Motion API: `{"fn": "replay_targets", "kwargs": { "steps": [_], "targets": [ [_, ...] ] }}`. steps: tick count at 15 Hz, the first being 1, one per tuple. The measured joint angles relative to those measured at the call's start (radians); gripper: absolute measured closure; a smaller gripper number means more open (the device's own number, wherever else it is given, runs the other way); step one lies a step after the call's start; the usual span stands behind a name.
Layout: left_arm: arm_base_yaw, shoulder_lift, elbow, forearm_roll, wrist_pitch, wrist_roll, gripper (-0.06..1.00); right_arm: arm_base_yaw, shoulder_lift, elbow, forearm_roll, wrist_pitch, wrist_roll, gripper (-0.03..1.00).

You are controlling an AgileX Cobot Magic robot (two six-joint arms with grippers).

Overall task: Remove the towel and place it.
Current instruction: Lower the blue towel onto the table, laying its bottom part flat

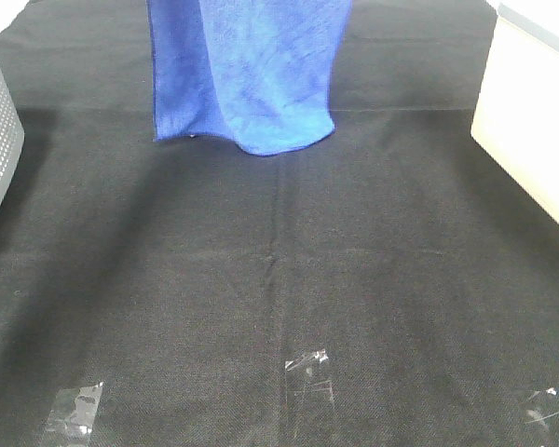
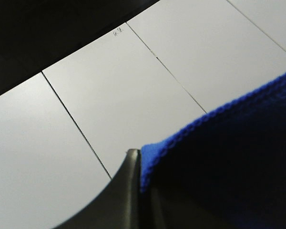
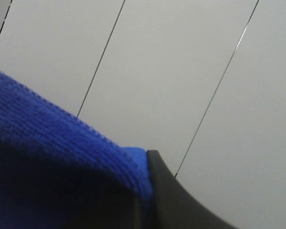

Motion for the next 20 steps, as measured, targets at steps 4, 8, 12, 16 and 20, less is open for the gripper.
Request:
{"fn": "replay_targets", "kwargs": {
  "steps": [4, 8, 12, 16, 20],
  "targets": [
    [-0.010, 0.000, 0.000, 0.000, 0.093, -0.062, 0.94, 0.000, -0.018, 0.000, 0.000, 0.145, 0.000, 0.97],
    [-0.059, -0.004, 0.000, -0.039, 0.423, -0.102, 0.94, -0.015, -0.090, 0.000, -0.004, 0.385, 0.000, 0.97],
    [-0.113, -0.065, -0.002, -0.231, 0.810, 0.088, 0.94, -0.034, -0.159, 0.000, -0.008, 0.623, 0.001, 0.97],
    [-0.139, -0.161, -0.002, -0.441, 1.232, 0.242, 0.94, -0.034, -0.225, 0.000, 0.087, 0.873, 0.001, 0.97],
    [-0.139, -0.225, -0.002, -0.433, 1.520, 0.238, 0.94, -0.034, -0.251, -0.001, 0.175, 1.176, 0.002, 0.97]
  ]
}}
